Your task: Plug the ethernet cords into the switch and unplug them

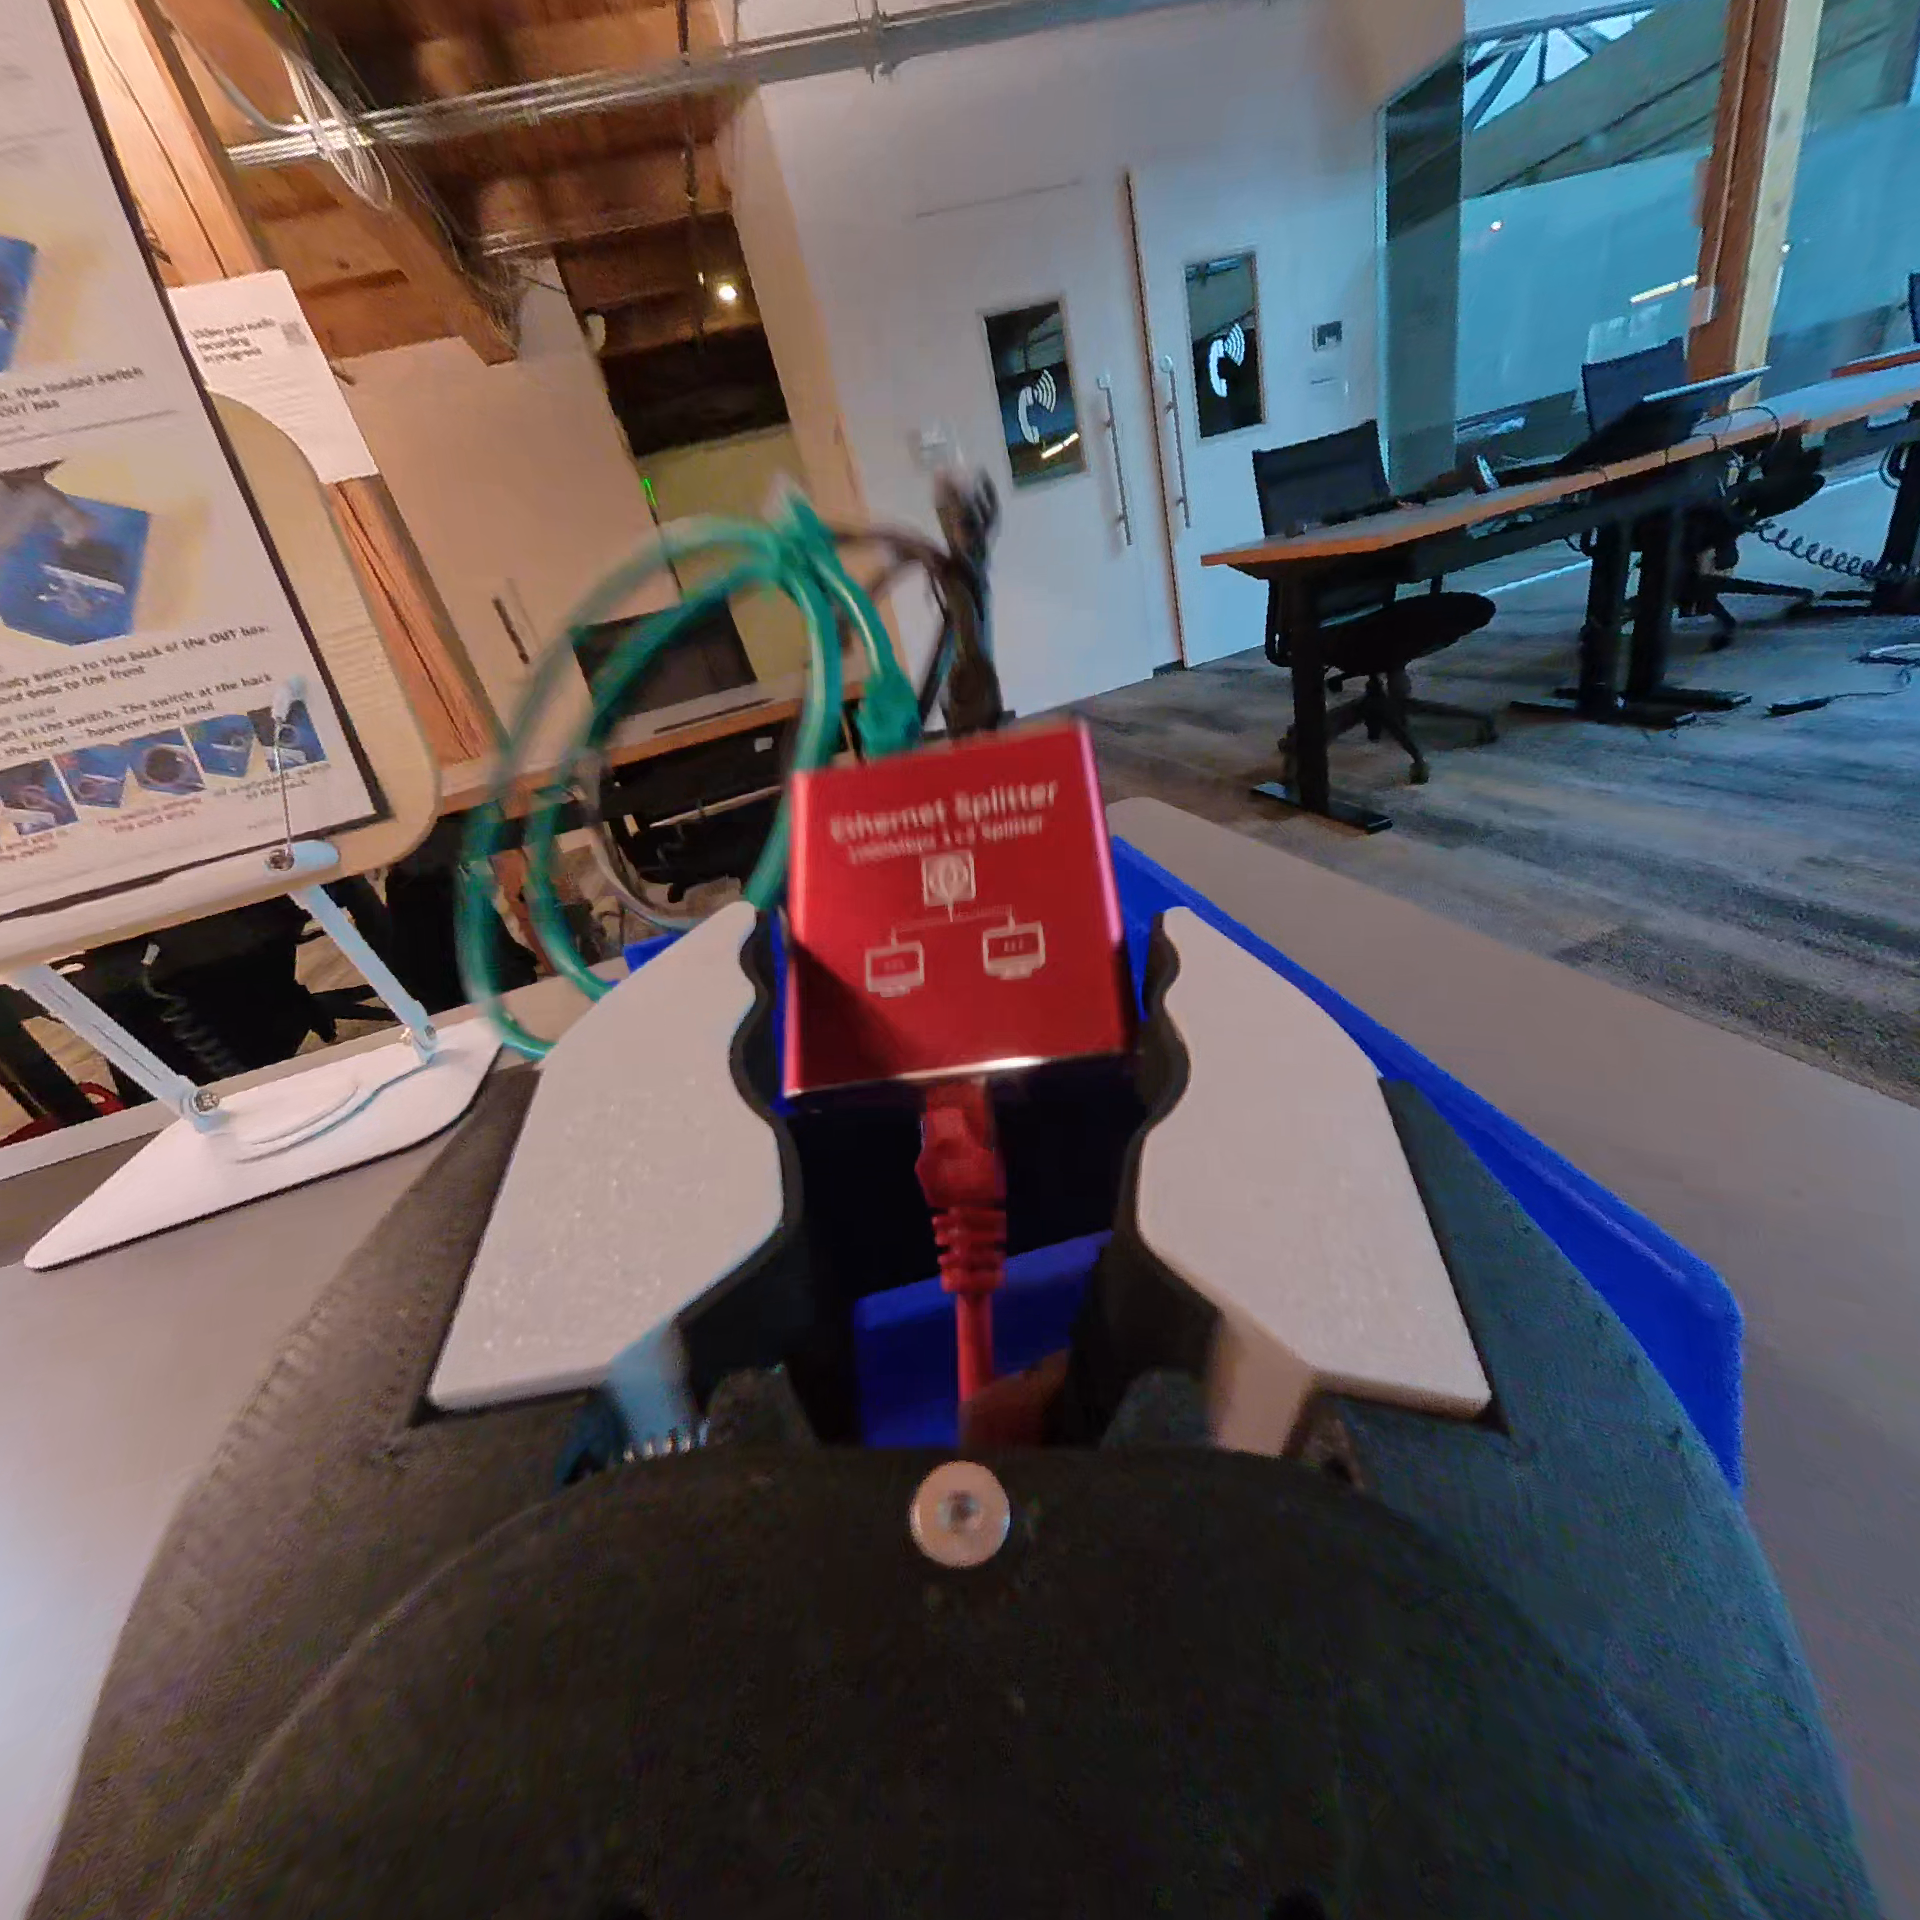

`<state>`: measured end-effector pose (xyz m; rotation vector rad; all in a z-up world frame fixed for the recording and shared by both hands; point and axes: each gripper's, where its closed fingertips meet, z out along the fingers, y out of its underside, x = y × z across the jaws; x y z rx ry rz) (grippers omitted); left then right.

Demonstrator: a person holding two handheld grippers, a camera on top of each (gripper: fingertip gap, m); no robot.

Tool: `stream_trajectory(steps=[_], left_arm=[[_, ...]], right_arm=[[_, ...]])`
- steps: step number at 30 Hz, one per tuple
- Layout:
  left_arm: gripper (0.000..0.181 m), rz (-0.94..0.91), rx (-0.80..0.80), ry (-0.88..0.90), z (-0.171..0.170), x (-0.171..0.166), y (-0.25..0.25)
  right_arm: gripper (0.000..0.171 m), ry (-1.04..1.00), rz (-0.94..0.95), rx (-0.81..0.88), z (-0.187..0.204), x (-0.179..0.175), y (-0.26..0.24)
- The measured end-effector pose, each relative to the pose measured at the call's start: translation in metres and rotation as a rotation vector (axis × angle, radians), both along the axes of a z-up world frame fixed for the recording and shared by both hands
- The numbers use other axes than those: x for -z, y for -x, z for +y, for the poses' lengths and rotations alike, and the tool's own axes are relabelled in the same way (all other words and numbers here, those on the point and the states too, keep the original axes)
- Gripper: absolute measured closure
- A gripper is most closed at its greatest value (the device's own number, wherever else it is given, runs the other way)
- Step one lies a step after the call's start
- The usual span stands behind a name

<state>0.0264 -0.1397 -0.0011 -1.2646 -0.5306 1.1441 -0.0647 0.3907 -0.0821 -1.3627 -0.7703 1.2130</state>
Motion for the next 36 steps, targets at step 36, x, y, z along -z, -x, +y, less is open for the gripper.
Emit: stream_trajectory(steps=[36], left_arm=[[0.129, -0.173, -0.223, 0.085, -0.075, 0.024, 0.006]], right_arm=[[0.144, -0.562, -0.812, -0.679, -0.242, 0.106, 0.021]])
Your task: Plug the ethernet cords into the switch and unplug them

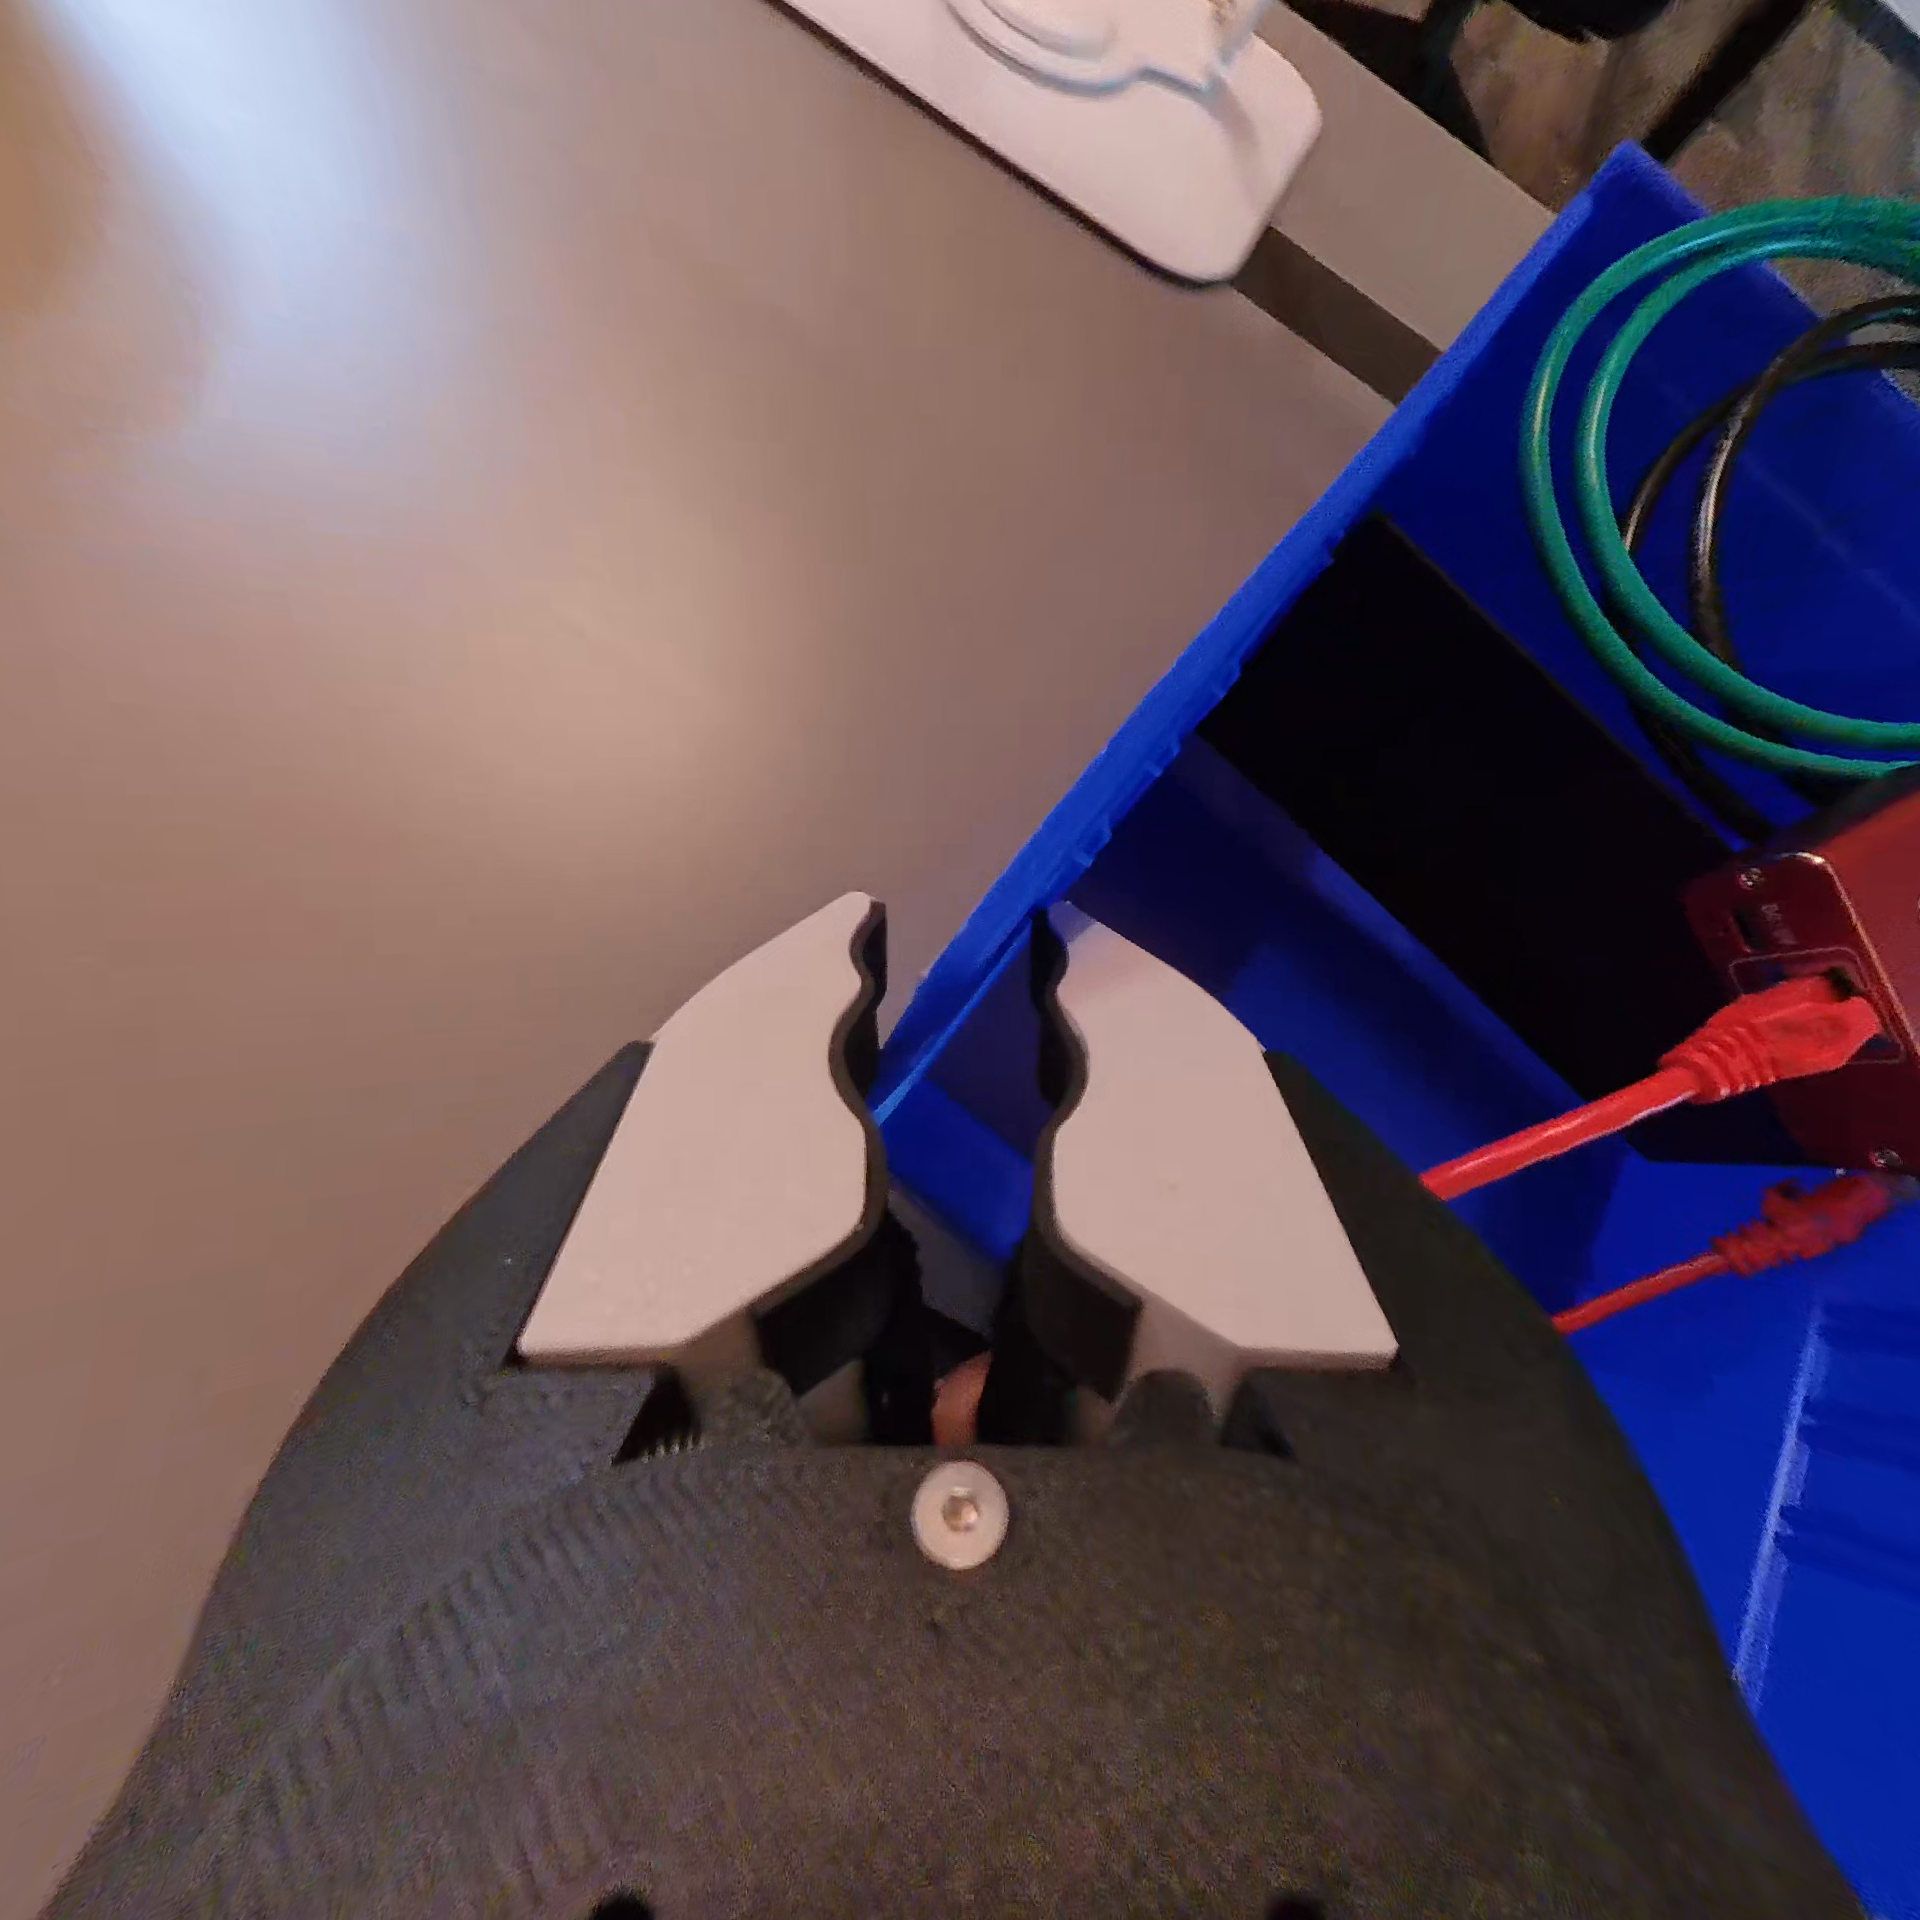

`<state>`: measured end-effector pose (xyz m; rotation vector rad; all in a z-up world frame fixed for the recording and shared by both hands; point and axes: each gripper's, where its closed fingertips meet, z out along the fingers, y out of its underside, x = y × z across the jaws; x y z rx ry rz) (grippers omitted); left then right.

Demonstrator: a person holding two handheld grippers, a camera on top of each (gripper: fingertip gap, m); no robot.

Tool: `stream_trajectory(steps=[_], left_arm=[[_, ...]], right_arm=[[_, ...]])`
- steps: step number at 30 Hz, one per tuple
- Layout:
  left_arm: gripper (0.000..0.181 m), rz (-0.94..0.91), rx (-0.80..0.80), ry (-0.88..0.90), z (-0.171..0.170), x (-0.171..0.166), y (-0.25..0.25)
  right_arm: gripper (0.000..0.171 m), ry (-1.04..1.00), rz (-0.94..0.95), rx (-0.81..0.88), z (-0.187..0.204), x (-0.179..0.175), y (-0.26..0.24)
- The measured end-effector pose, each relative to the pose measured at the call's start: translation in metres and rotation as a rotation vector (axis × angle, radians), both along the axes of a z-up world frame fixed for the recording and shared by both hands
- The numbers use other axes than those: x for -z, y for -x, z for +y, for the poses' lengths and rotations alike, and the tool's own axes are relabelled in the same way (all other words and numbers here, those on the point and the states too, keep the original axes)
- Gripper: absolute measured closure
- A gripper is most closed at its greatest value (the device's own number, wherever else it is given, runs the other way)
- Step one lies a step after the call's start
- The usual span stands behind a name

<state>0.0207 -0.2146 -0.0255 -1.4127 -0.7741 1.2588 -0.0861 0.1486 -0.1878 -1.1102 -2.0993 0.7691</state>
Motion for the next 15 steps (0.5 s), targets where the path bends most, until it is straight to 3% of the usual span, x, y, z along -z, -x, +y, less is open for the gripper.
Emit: stream_trajectory(steps=[8, 15], left_arm=[[0.130, 0.012, -0.022, 0.004, -0.012, -0.005, -0.007], [0.130, 0.017, -0.053, 0.001, -0.024, -0.008, -0.010]], right_arm=[[0.137, 0.015, 0.055, -0.236, -0.115, 0.000, 0.001], [0.135, 0.053, 0.085, -0.413, -0.192, -0.001, -0.002]])
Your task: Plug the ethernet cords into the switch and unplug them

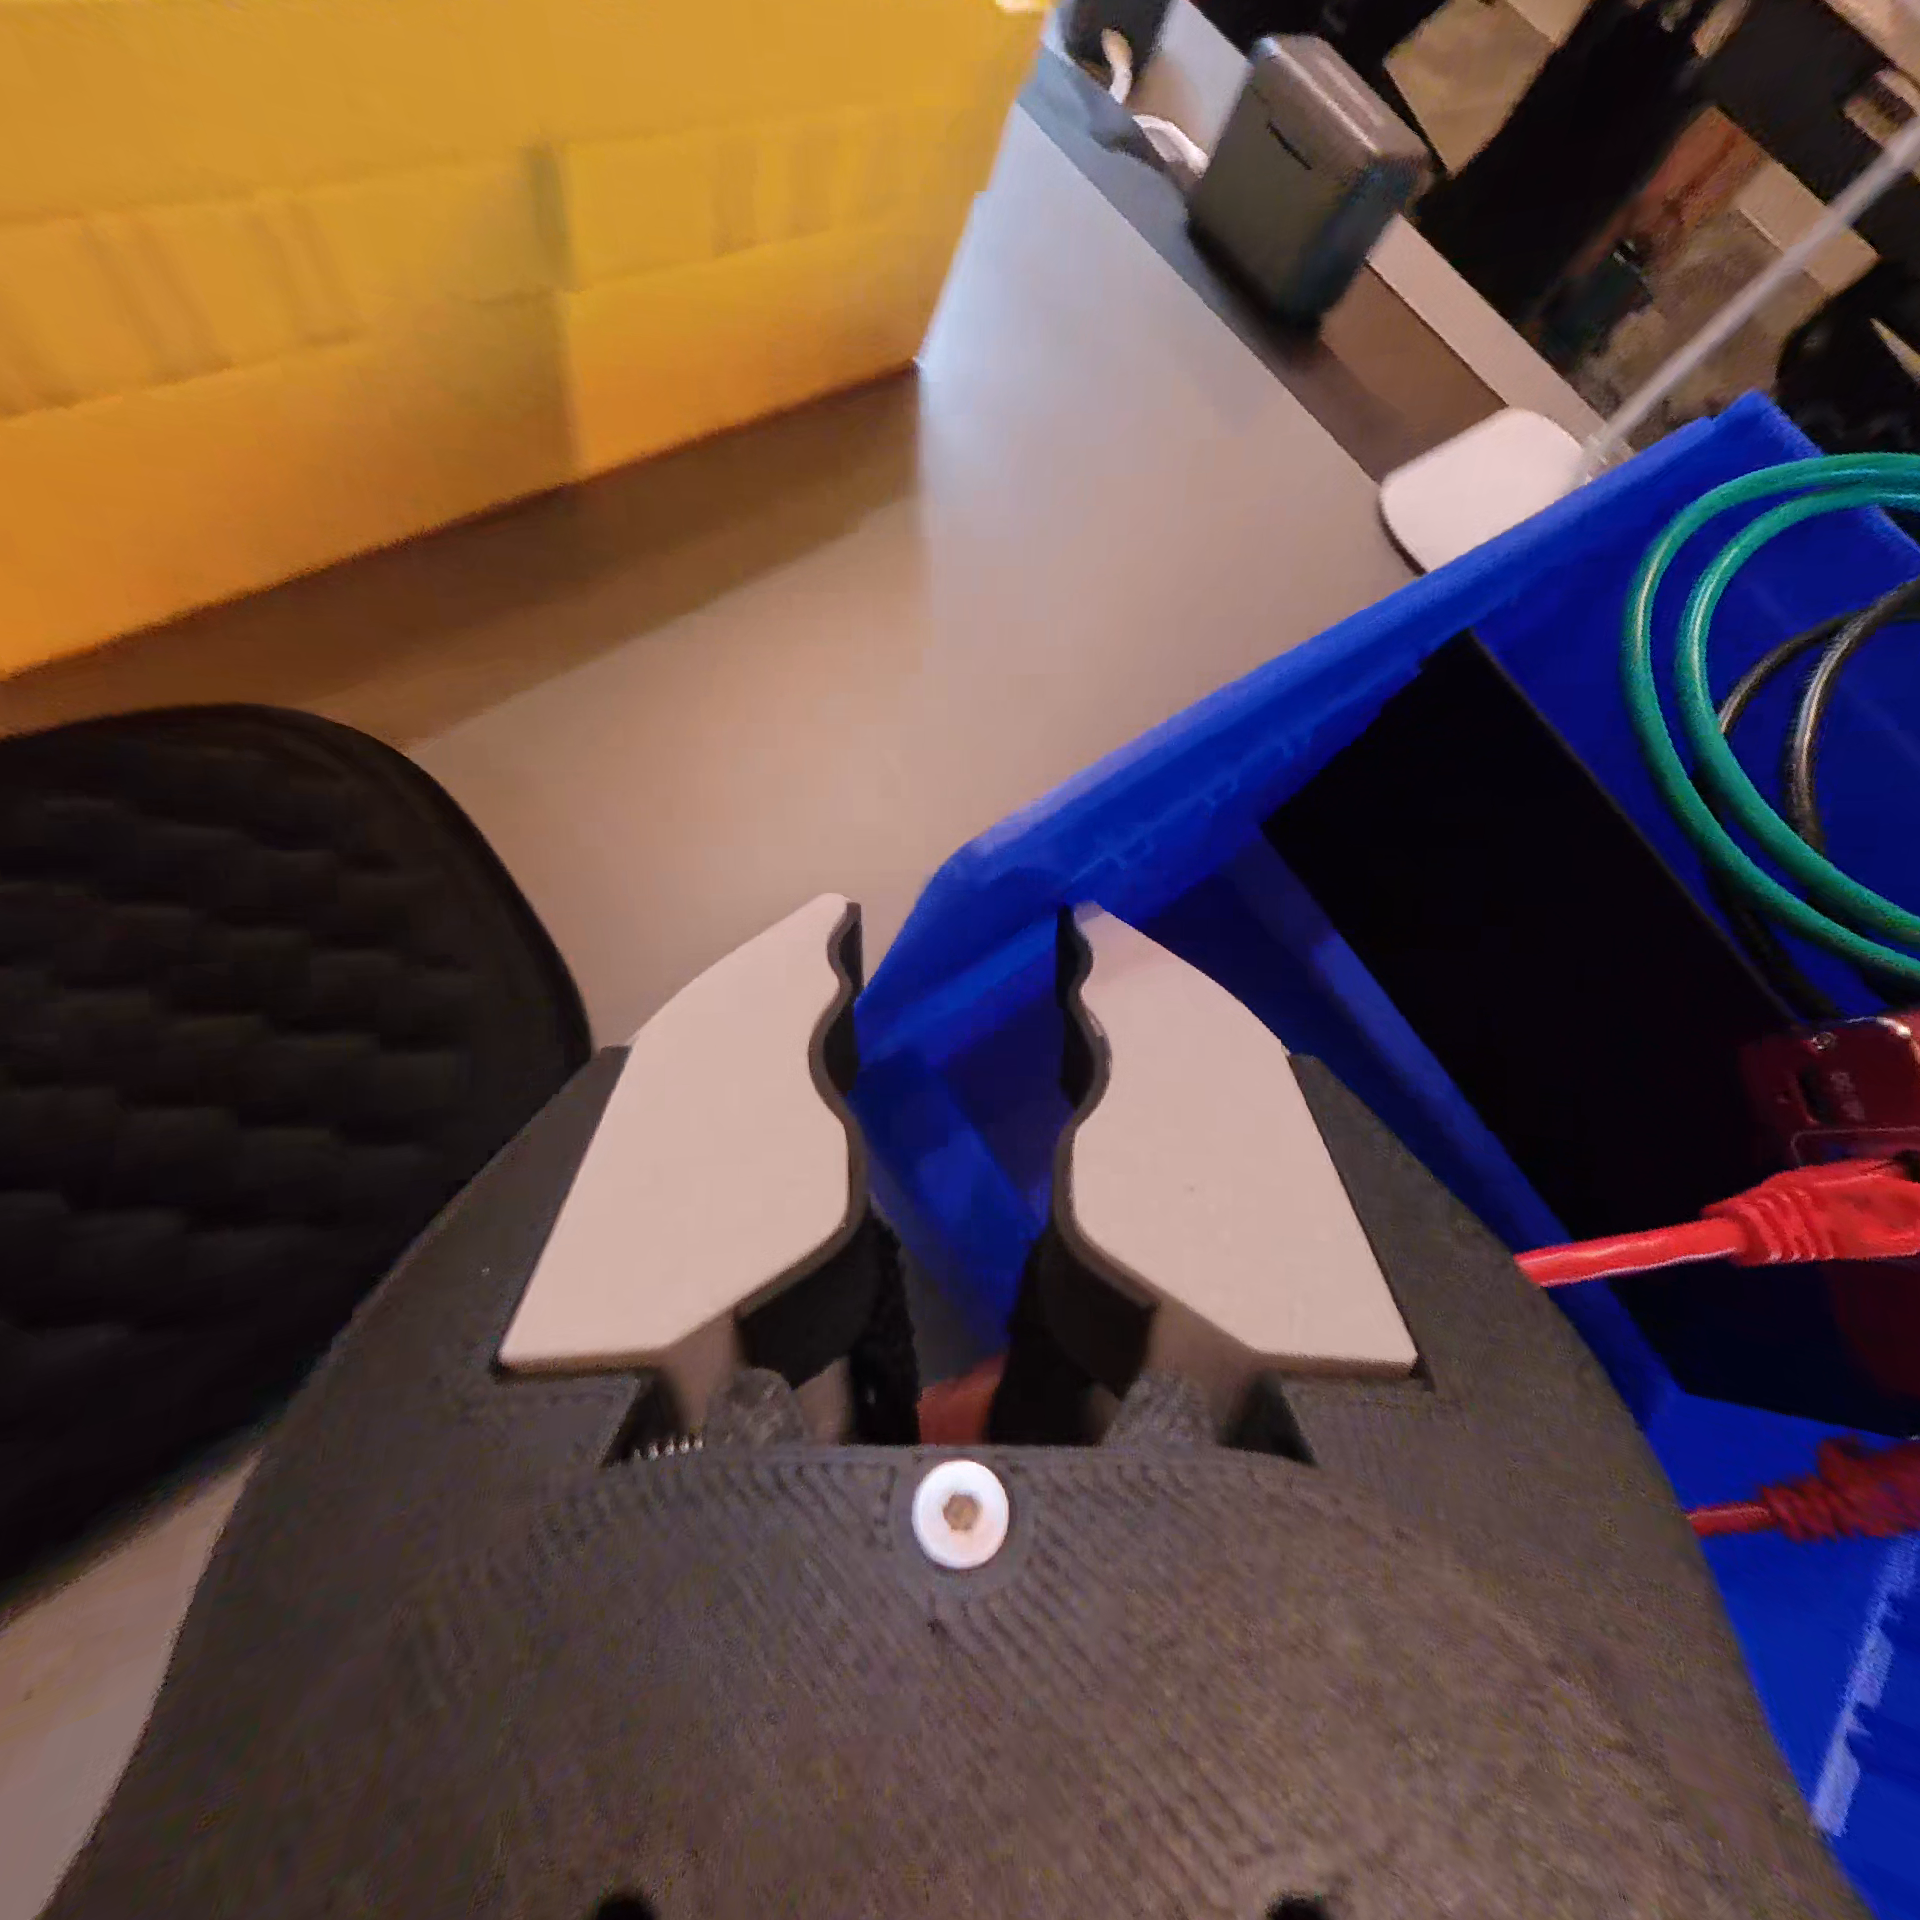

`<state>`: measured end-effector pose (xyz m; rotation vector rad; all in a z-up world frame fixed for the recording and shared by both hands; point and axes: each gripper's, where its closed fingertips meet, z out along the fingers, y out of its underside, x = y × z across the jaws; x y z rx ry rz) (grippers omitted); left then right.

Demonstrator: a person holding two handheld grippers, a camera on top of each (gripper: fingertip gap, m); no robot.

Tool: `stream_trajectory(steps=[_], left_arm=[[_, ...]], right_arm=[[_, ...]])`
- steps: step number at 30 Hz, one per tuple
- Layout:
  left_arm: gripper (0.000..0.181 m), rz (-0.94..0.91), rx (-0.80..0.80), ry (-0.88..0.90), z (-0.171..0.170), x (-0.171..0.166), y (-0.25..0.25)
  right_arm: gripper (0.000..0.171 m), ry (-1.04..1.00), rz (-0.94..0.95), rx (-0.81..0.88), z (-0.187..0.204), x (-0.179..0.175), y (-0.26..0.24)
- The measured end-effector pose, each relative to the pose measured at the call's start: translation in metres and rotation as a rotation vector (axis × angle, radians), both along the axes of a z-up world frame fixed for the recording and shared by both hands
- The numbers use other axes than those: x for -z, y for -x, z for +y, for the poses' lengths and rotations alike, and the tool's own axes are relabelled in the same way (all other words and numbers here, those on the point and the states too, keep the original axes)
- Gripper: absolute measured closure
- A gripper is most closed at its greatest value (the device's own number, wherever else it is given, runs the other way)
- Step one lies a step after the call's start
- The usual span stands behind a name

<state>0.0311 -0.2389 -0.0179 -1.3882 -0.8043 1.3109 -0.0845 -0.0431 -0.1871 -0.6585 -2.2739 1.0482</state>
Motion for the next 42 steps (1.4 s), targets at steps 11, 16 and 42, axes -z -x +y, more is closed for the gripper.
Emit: stream_trajectory(steps=[11, 16, 42], left_arm=[[0.130, -0.048, -0.112, -0.023, -0.037, 0.008, -0.001], [0.119, -0.224, -0.318, -0.125, -0.107, 0.065, 0.017], [0.177, -0.042, -0.353, -0.109, -0.088, 0.044, 0.022]], right_arm=[[0.105, 0.333, 0.025, -0.368, -0.078, -0.023, -0.034], [0.102, 0.668, 0.150, -0.362, -0.082, -0.086, -0.065], [0.152, 0.314, 0.315, -0.223, -0.103, -0.072, -0.068]])
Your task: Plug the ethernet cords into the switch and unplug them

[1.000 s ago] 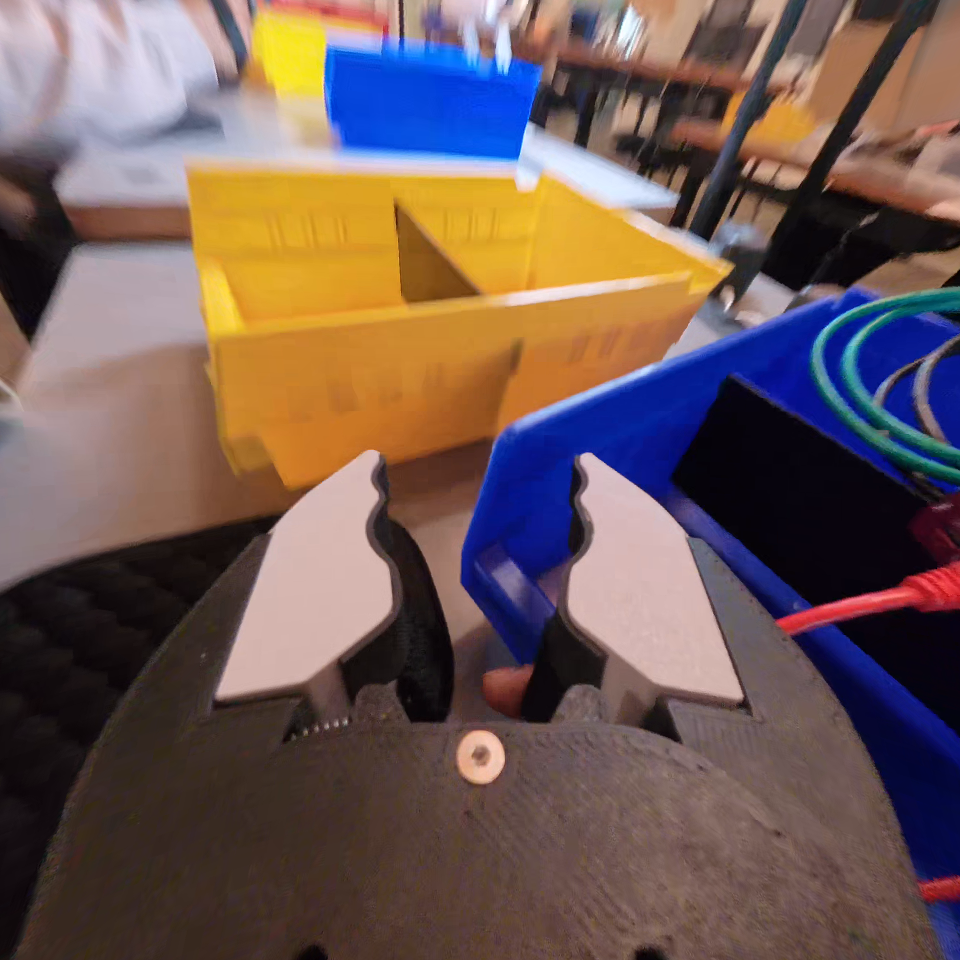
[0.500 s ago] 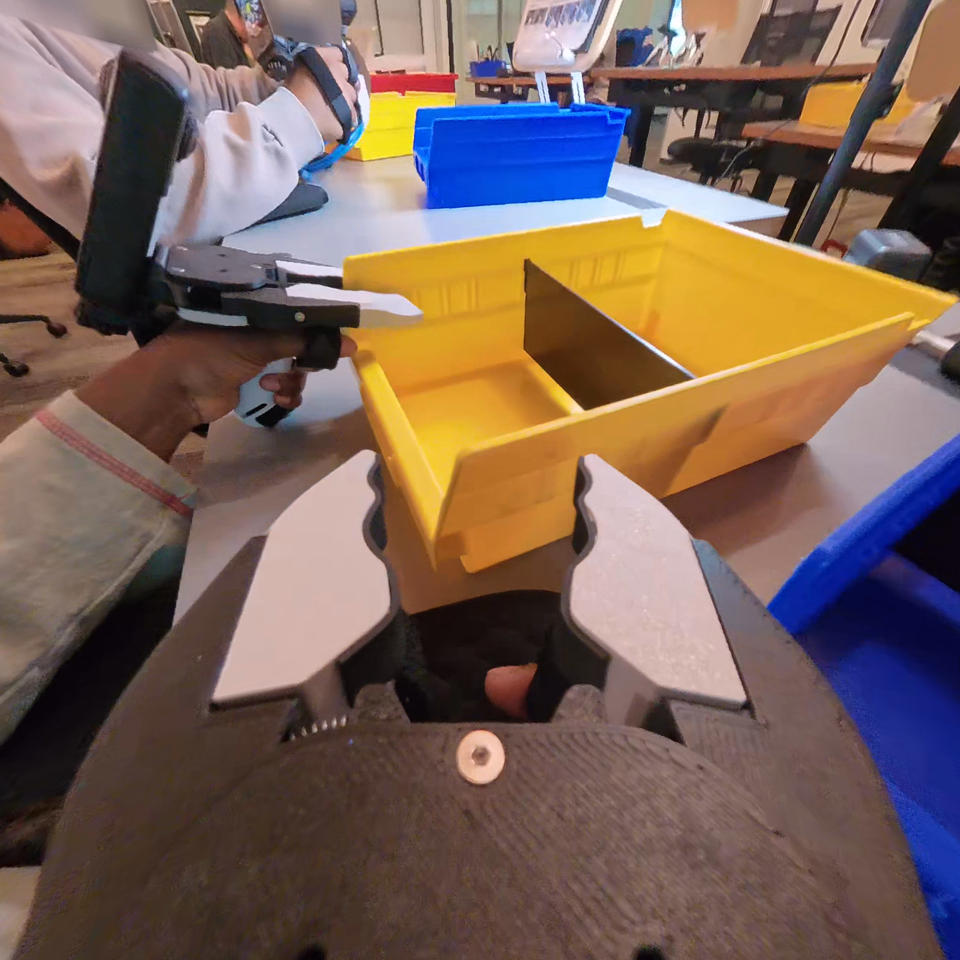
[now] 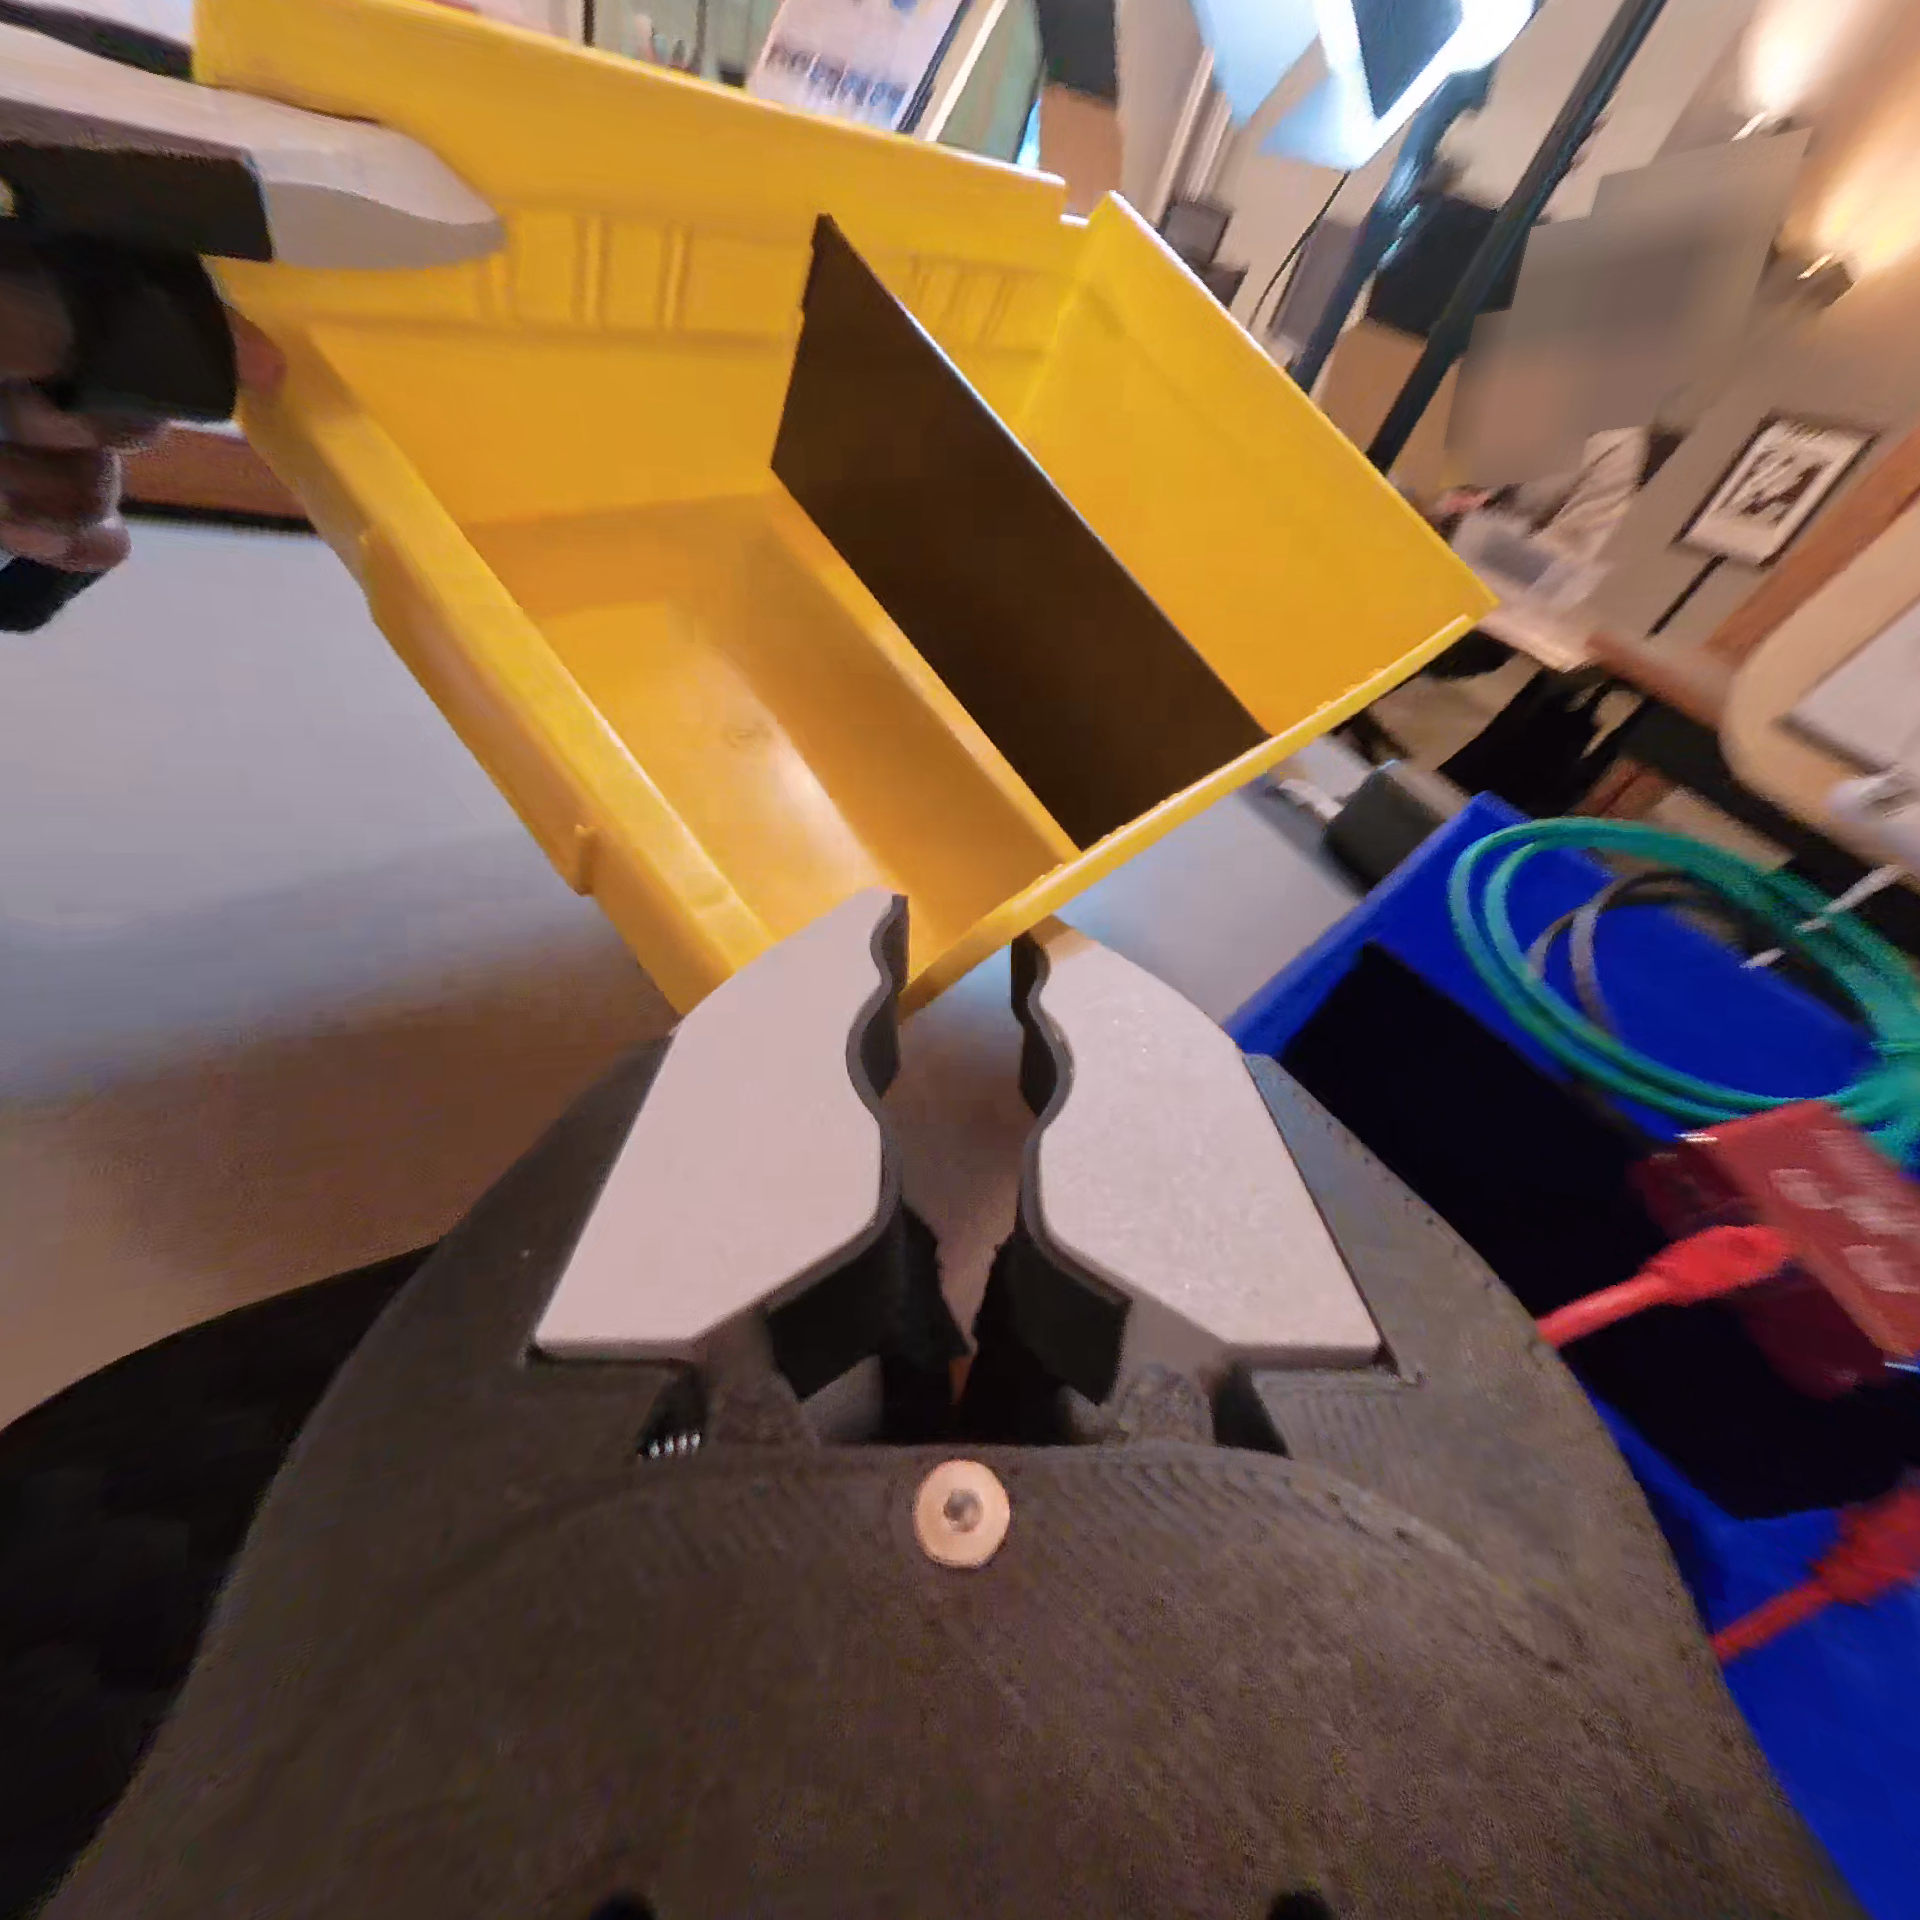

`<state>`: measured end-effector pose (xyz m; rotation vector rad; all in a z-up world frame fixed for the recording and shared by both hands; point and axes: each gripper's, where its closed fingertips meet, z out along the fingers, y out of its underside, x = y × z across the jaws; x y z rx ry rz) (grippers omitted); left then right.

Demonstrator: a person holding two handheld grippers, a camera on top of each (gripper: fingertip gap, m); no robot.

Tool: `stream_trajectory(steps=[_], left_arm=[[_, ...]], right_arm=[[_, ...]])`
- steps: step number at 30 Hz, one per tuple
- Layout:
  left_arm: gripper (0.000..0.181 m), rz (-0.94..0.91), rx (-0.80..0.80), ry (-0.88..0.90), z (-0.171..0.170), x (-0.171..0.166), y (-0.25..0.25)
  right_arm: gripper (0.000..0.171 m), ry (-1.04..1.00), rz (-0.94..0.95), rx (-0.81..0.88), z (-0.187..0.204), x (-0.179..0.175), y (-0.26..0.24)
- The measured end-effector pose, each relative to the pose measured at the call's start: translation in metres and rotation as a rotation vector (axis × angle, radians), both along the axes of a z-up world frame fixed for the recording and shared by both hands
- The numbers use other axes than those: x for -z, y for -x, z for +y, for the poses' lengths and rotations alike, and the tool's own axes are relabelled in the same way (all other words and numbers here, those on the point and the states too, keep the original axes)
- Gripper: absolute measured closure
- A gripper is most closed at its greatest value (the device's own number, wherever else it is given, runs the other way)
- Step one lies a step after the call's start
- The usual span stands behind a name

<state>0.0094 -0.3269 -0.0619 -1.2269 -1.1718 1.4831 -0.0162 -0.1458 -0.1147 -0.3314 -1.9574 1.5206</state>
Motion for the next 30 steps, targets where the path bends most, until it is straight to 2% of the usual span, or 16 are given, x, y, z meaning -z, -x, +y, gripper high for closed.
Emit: stream_trajectory(steps=[3, 6, 9, 12, 18, 23, 26, 30], left_arm=[[0.176, 0.167, 0.029, 0.010, 0.030, -0.037, -0.010], [0.175, 0.311, 0.102, -0.006, 0.076, -0.063, -0.016], [0.173, 0.383, 0.197, -0.036, 0.132, -0.075, -0.015], [0.171, 0.361, 0.321, -0.074, 0.193, -0.074, -0.001], [0.169, 0.208, 0.563, -0.129, 0.322, -0.052, 0.044], [0.169, 0.060, 0.685, -0.057, 0.417, -0.019, 0.074], [0.169, -0.022, 0.719, -0.032, 0.453, 0.008, 0.090], [0.169, -0.115, 0.753, -0.037, 0.478, 0.042, 0.105]], right_arm=[[0.153, 0.057, 0.143, 0.062, 0.031, -0.038, -0.004], [0.155, 0.090, 0.277, 0.163, 0.079, -0.070, -0.010], [0.157, 0.096, 0.352, 0.274, 0.138, -0.089, -0.015], [0.159, 0.083, 0.367, 0.400, 0.201, -0.094, -0.017], [0.160, 0.043, 0.296, 0.671, 0.327, -0.073, -0.017], [0.160, 0.050, 0.190, 0.831, 0.414, -0.033, -0.011], [0.161, 0.049, 0.121, 0.888, 0.445, -0.009, -0.006], [0.161, 0.002, 0.052, 0.934, 0.466, 0.020, -0.001]])
